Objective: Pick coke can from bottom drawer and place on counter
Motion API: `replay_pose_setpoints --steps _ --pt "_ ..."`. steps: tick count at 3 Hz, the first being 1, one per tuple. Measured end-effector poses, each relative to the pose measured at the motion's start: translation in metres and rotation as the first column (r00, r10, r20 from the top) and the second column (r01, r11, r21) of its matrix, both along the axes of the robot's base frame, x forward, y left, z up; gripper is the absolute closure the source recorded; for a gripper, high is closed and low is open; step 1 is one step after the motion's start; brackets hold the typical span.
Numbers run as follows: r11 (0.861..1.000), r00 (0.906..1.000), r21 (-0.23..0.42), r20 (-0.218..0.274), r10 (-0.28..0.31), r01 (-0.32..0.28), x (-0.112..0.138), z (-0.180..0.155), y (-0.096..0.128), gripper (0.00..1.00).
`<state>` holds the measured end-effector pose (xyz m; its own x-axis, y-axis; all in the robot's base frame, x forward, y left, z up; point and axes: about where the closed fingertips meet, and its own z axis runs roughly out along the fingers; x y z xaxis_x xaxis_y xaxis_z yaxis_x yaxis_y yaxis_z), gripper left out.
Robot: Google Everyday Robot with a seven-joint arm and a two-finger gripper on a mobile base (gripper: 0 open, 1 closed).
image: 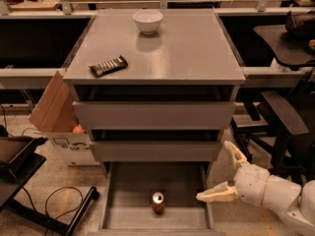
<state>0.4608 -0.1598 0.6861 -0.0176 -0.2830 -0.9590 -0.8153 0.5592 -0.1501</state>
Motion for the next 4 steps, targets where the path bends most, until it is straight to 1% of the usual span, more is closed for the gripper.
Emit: replay_pose_setpoints --steps 1,2,3,4 --pt "1.000 0.9984 0.013 -0.056 -0.006 0.007 -0.006 -0.064 0.023 0.00" --pt "0.998 0.9954 0.044 -0.090 -0.032 0.036 -0.004 -0.139 0.039 0.00" --pt "0.995 0.9916 0.087 -0.123 -0.041 0.052 0.006 -0.209 0.055 0.00" --pt "0.990 0.9865 0.126 -0.158 -0.043 0.063 0.022 -0.272 0.074 0.00"
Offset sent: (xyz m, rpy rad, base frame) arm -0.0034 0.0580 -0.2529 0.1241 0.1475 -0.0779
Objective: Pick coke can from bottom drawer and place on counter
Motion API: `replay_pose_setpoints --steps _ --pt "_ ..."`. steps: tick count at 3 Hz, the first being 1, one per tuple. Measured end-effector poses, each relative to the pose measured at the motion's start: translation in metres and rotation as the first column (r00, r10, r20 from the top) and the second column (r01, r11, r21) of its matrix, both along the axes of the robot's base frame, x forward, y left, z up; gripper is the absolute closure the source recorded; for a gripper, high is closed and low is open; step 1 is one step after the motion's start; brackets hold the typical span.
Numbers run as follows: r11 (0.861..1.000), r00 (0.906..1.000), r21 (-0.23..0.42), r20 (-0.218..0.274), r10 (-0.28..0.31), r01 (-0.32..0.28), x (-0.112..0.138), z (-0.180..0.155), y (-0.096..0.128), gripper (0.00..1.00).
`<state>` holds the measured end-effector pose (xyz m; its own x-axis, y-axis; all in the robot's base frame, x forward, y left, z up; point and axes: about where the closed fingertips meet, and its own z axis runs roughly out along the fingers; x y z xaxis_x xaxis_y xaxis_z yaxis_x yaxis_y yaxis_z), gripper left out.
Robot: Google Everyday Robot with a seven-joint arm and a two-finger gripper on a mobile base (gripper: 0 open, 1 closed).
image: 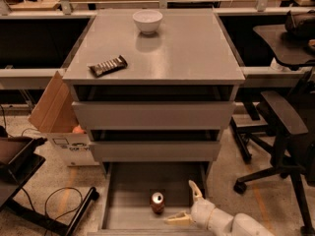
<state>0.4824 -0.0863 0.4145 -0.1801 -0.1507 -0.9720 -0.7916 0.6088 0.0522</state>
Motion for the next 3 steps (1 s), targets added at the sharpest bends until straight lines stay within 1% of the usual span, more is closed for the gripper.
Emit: replay_pose_setpoints --steps 1,2,3 --pt "0.999 0.9991 0.030 -0.039 0.015 -0.014 0.011 -0.048 0.016 0.00" --pt "0.999 0.9946 0.047 -0.100 0.028 -0.023 0.013 -0.082 0.025 0.00" --pt "0.999 0.9940 0.047 -0.105 0.030 -0.025 0.013 -0.085 0.026 0.00"
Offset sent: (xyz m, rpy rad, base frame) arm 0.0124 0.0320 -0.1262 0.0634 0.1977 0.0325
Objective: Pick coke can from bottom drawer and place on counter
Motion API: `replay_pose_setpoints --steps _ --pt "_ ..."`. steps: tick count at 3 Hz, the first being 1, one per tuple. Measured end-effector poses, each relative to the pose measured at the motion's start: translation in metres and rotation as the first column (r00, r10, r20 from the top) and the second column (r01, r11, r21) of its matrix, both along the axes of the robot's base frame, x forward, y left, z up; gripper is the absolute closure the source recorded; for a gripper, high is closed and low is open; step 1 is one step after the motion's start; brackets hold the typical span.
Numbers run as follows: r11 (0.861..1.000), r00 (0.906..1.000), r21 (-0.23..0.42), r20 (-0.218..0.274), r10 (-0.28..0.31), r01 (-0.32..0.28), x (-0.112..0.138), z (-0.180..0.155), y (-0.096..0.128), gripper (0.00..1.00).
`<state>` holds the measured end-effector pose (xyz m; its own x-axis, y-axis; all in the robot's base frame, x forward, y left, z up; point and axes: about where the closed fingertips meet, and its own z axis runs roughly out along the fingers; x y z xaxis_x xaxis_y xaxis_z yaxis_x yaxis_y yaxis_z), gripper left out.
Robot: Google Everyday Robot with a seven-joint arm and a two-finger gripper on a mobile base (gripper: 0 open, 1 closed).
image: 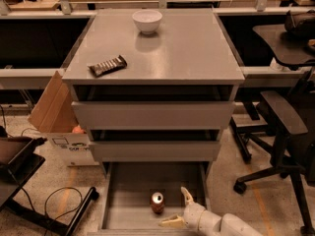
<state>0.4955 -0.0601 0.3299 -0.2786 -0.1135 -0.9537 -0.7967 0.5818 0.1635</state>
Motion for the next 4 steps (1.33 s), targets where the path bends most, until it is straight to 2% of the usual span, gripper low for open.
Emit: replay_pose_setpoints --steps 2,3,4 --pt "0.997 0.9952 -0.039 0.064 0.074 -0.072 0.020 -0.020 0.013 0.00" --pt "0.992 0.9910 -0.071 0.080 0.107 -0.102 0.034 -0.039 0.021 0.00" --pt "0.990 0.9902 -0.088 0.079 0.115 -0.108 0.046 -0.059 0.027 0.00"
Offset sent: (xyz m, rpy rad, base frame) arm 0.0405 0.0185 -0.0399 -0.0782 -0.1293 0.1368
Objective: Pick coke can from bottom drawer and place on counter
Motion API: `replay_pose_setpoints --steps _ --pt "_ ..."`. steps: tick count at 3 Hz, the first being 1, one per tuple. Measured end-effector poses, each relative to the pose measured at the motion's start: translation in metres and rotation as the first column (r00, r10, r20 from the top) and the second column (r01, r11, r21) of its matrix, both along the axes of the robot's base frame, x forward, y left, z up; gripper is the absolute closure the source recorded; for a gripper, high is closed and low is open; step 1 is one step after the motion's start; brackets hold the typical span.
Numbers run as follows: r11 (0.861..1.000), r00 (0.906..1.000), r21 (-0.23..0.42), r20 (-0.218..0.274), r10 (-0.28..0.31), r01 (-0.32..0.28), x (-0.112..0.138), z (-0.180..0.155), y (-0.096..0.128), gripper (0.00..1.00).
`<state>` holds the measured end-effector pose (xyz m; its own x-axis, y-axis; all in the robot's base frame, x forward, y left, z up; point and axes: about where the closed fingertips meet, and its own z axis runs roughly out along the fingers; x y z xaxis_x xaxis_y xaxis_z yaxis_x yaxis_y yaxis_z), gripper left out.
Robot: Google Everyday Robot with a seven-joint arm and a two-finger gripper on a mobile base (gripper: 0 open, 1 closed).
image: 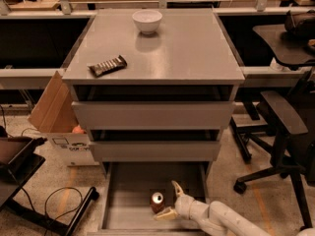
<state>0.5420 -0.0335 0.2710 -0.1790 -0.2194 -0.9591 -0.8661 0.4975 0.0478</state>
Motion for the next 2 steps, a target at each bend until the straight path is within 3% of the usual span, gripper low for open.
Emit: replay_pose_setpoints --steps 2 --pt "1.000 0.9992 -0.010 -0.041 -0.004 0.004 0.019 -0.043 0.011 0.00"
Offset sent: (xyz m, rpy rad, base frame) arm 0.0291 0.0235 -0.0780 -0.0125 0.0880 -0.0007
